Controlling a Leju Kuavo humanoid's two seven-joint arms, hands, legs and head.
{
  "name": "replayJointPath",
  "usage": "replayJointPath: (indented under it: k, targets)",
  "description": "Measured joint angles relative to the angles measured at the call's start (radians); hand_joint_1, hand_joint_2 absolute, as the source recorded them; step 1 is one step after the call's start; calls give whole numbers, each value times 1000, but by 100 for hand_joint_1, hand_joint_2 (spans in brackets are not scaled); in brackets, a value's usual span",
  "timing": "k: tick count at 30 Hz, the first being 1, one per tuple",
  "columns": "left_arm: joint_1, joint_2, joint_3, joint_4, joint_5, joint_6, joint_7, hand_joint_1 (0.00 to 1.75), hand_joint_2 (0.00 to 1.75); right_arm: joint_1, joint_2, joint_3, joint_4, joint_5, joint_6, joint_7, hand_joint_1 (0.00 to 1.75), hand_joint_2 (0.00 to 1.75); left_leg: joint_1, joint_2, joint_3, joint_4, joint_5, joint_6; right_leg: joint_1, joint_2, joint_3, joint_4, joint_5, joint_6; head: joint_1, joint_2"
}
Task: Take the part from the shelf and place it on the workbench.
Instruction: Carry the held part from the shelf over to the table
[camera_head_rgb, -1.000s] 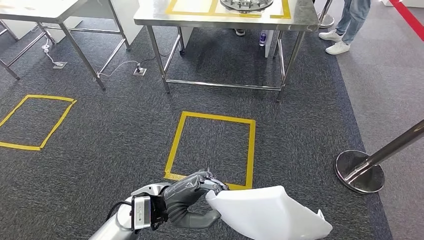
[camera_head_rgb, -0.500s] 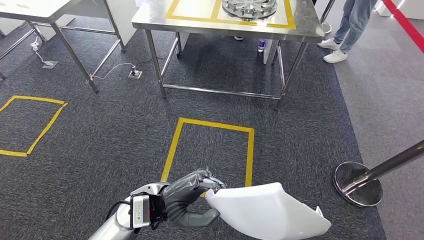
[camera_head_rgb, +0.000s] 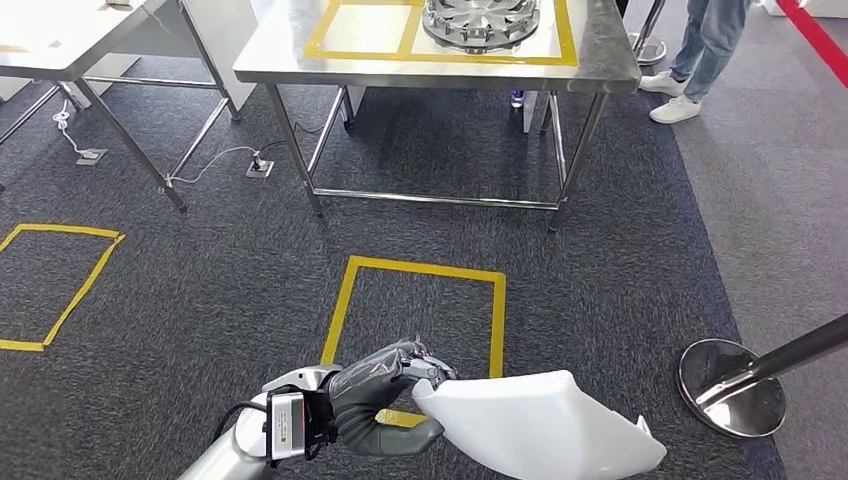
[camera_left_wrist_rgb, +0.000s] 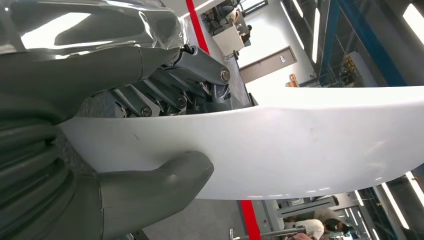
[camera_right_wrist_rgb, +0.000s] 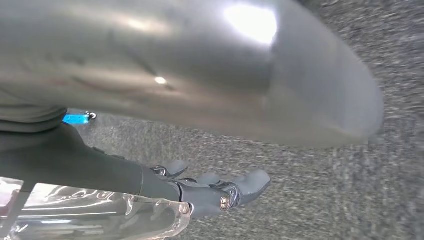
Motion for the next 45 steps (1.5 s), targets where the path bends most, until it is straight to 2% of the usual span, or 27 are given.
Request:
replayJointPath:
  k: [1, 4, 5, 6, 8, 10, 11, 12, 14, 15, 16, 17, 19, 20, 21, 24, 26, 29, 31, 32, 34, 35, 36, 39, 41, 43, 45]
  targets:
    - [0, 1, 0, 1, -1, 0, 0, 175, 175, 0, 1, 0, 0, 0, 0, 0, 0, 0, -3, 0, -7, -43, 17, 8, 3, 2, 21, -1, -16, 0, -1, 0]
    - [-1, 3, -2, 4, -2, 0, 1, 175, 175, -2, 11, 0, 1, -2, 0, -2, 0, 0, -22, -12, 6, -196, 218, 47, 11, 9, 69, -7, -62, 3, -1, 0]
    - [-2, 4, -3, 5, -3, 0, 1, 175, 175, -3, 14, 0, 2, -2, -1, -3, 0, 0, -27, -17, 17, -221, 265, 55, 11, 11, 84, -11, -72, 7, -1, 0]
    - [-6, 3, -4, 6, -3, 1, 1, 175, 175, -5, 17, 0, 2, -3, -1, -5, 0, 0, -29, -23, 29, -230, 279, 57, 13, 13, 98, -11, -75, 13, -2, 0]
    - [-15, 0, -8, 6, -2, 1, 2, 175, 175, -8, 17, 0, 2, -3, -1, -7, 0, 0, -25, -22, 59, -245, 267, 60, 13, 13, 96, 24, -53, 24, -5, 0]
    - [-22, -3, -11, 8, -2, 2, 2, 175, 175, -11, 15, 0, 2, -3, -1, -8, 0, 0, -18, -20, 90, -255, 250, 65, 13, 10, 24, 138, -25, 32, -4, 0]
    - [-22, -3, -12, 10, -2, 2, 2, 175, 175, -12, 14, 0, 2, -3, -1, -8, 0, 0, -16, -18, 103, -258, 237, 67, 12, 8, -26, 205, -33, 35, -3, 0]
    - [-23, -4, -14, 12, -2, 3, 1, 175, 175, -10, 13, 0, 2, -3, -1, -8, 0, 0, -15, -18, 117, -259, 224, 69, 12, 7, -74, 257, -60, 39, -3, 0]
    - [-22, -3, -18, 19, -3, 5, 1, 175, 175, -6, 13, 0, 2, -3, -1, -8, 0, 0, -14, -20, 150, -260, 194, 70, 11, 7, -143, 290, -141, 47, -3, 0]
    - [-22, -3, -19, 23, -3, 6, 1, 175, 175, -4, 13, 0, 2, -3, -1, -8, 0, 0, -14, -20, 170, -260, 178, 69, 10, 6, -161, 269, -162, 49, -3, 0]
    - [-22, -3, -20, 26, -3, 7, 1, 175, 175, -3, 12, 0, 2, -3, -1, -8, 0, 0, -13, -21, 192, -259, 161, 67, 9, 5, -169, 227, -153, 50, -3, 0]
    - [-22, -3, -20, 29, -3, 8, 1, 175, 175, -1, 12, 0, 2, -3, -1, -8, 0, 0, -13, -21, 211, -260, 143, 64, 7, 4, -170, 169, -107, 52, -3, 0]
    - [-22, -2, -23, 37, -3, 12, -2, 175, 175, 5, 12, 0, 2, -1, 0, -9, 0, 0, -16, -23, 246, -256, 108, 55, 5, -5, -162, 69, 32, 48, -2, 0]
    - [-23, 0, -24, 40, -3, 14, -4, 175, 175, 6, 13, 0, 3, 0, 0, -10, 0, 0, -18, -23, 258, -258, 92, 50, 6, -8, -155, 44, 81, 42, -3, 0]
    - [-25, 0, -26, 42, -3, 17, -6, 175, 175, 6, 15, 0, 3, 2, 0, -12, 0, 0, -20, -24, 268, -255, 84, 45, 8, -10, -148, 38, 100, 33, -3, 0]
    - [-34, 2, -29, 43, -2, 23, -14, 175, 175, 0, 13, 0, 3, 5, 1, -20, 0, 0, -20, -18, 233, -176, 111, 31, 3, -6, -119, 33, 79, 10, -6, 0]
    - [-36, 4, -29, 44, -2, 28, -16, 175, 175, -1, 11, 0, 3, 6, 1, -23, 0, 0, -15, -8, 150, -59, 117, 18, 0, -5, -93, 24, 60, 1, -8, 0]
    - [-36, 9, -31, 48, -3, 32, -17, 175, 175, 0, 10, 0, 3, 8, 1, -24, 0, 0, -4, -3, 25, 44, 38, 3, -3, -4, -48, 18, 24, -1, -9, 0]
    - [-36, 12, -33, 51, -4, 34, -19, 175, 175, 1, 10, 0, 3, 8, 1, -25, 0, 0, -1, -1, -6, 2, 30, 3, -4, -2, -14, 17, -4, 1, -9, 0]
    - [-36, 14, -34, 53, -5, 34, -20, 175, 175, 1, 10, 0, 3, 8, 1, -26, 0, 0, -1, -1, -4, -52, 69, 7, -4, -2, 3, 17, -18, 3, -9, 0]
    - [-35, 18, -36, 57, -6, 36, -24, 175, 175, -1, 12, 0, 4, 9, 1, -28, 0, 0, -6, 0, 7, -165, 196, 21, -3, 0, 32, 14, -46, 10, -9, 0]
    - [-35, 19, -37, 59, -6, 37, -26, 175, 175, -2, 12, 0, 4, 9, 1, -29, 0, 0, -9, 0, 16, -200, 242, 26, -2, 0, 43, 9, -58, 16, -10, 0]
    - [-36, 20, -39, 60, -6, 38, -27, 175, 175, -3, 13, 0, 4, 9, 1, -32, 0, 0, -12, -2, 23, -217, 263, 31, -2, 1, 55, 6, -65, 23, -10, 0]
    - [-41, 19, -42, 60, -6, 40, -32, 175, 175, -8, 12, 0, 5, 8, 1, -41, 0, 0, -9, -5, 67, -239, 244, 42, -3, 1, 62, 43, -44, 41, -10, 0]
    - [-44, 16, -43, 61, -6, 41, -34, 175, 175, -13, 11, 0, 5, 5, 1, -45, 0, 0, -4, -3, 102, -250, 228, 52, -3, 1, -8, 155, -25, 45, -7, 0]
    - [-46, 16, -45, 62, -6, 41, -35, 175, 175, -11, 9, 0, 5, 3, 1, -46, 0, 0, -4, -2, 130, -253, 203, 58, -2, 1, -101, 263, -66, 48, -4, 0]
    - [-46, 16, -46, 65, -6, 41, -35, 175, 175, -6, 8, 0, 5, 2, 1, -47, 0, 0, -5, -3, 164, -253, 173, 59, -2, 1, -165, 283, -137, 54, -4, 0]
